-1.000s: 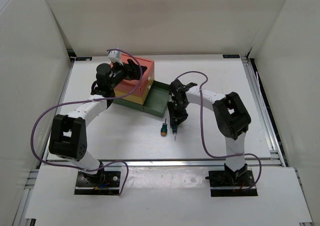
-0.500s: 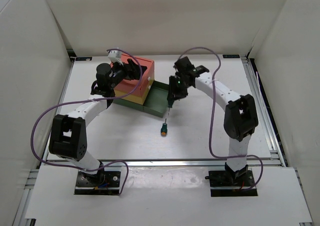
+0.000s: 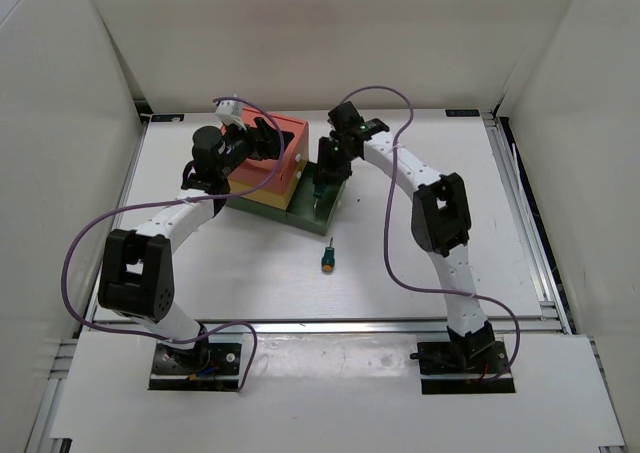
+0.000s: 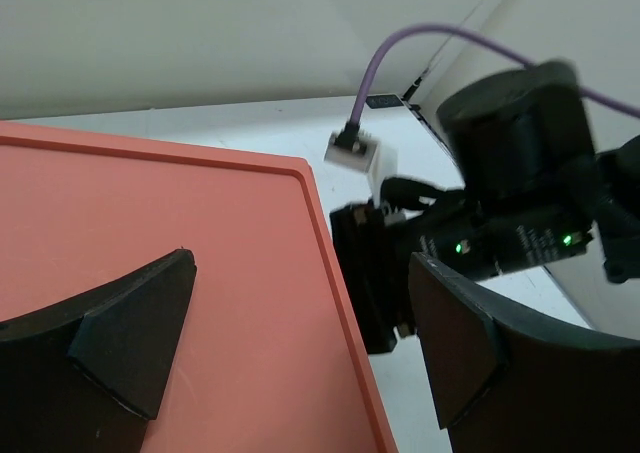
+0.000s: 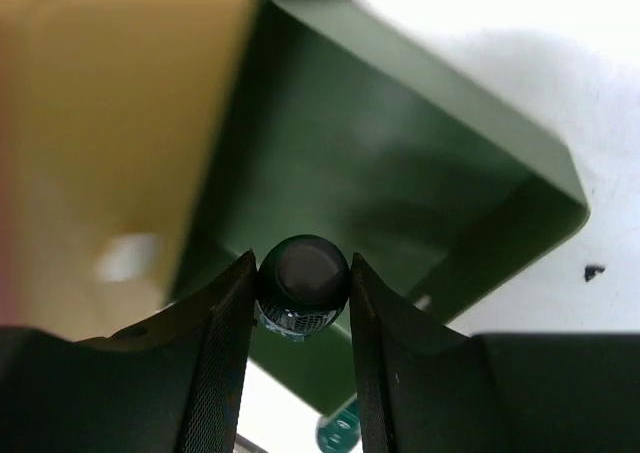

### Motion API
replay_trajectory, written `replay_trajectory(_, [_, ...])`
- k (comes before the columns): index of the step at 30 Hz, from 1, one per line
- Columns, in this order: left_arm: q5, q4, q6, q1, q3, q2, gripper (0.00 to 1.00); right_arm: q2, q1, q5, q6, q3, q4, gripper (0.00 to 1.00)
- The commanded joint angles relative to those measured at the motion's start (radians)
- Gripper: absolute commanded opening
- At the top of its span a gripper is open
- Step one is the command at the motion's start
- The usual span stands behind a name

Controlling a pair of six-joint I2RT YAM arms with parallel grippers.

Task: Sort the tools into containers

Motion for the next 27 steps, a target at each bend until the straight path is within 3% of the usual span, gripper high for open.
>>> replay_trajectory(1, [-0.003, -0.316, -0.076, 0.009, -0.080, 0.092, 0.99, -0.081, 0.004, -0.014, 0.004, -0.084, 0.021, 0.28])
replay_trajectory(2, [-0.003, -0.313, -0.076, 0.010, -0.080, 0.092, 0.99, -0.099, 0.001, -0.033, -0.014, -0.107, 0.053, 0.36])
replay_trajectory(3, [0.004, -0.311, -0.078, 0.010, -0.080, 0.098, 0.99, -0.136, 0.004, -0.048, -0.026, -0.127, 0.095, 0.56])
replay_trajectory(4, [0.004, -0.308, -0.081, 0.010, -0.078, 0.098, 0.99, -0.155, 0.004, -0.057, -0.042, -0.147, 0.107, 0.64])
replay_trajectory(7, [0.004, -0.310, -0.079, 0.009, -0.075, 0.104, 0.99, -0.265, -0.002, -0.010, -0.097, -0.188, 0.193, 0.81])
replay_trajectory(9, [0.004, -0.313, -0.076, 0.010, -0.072, 0.104, 0.99, -0.323, -0.008, 0.015, -0.143, -0.237, 0.236, 0.87])
replay_trajectory(14, [0.000, -0.310, -0.082, 0.010, -0.072, 0.104, 0.99, -0.449, -0.005, -0.045, -0.207, -0.363, 0.193, 0.77])
replay_trajectory(21, [-0.003, -0.313, -0.079, 0.010, -0.060, 0.117, 0.99, -0.606, 0.163, -0.019, -0.296, -0.836, 0.181, 0.75])
replay_trajectory(27, [0.003, -0.310, -0.078, 0.010, -0.069, 0.120, 0.99, -0.548, 0.207, 0.012, -0.278, -0.867, 0.150, 0.78])
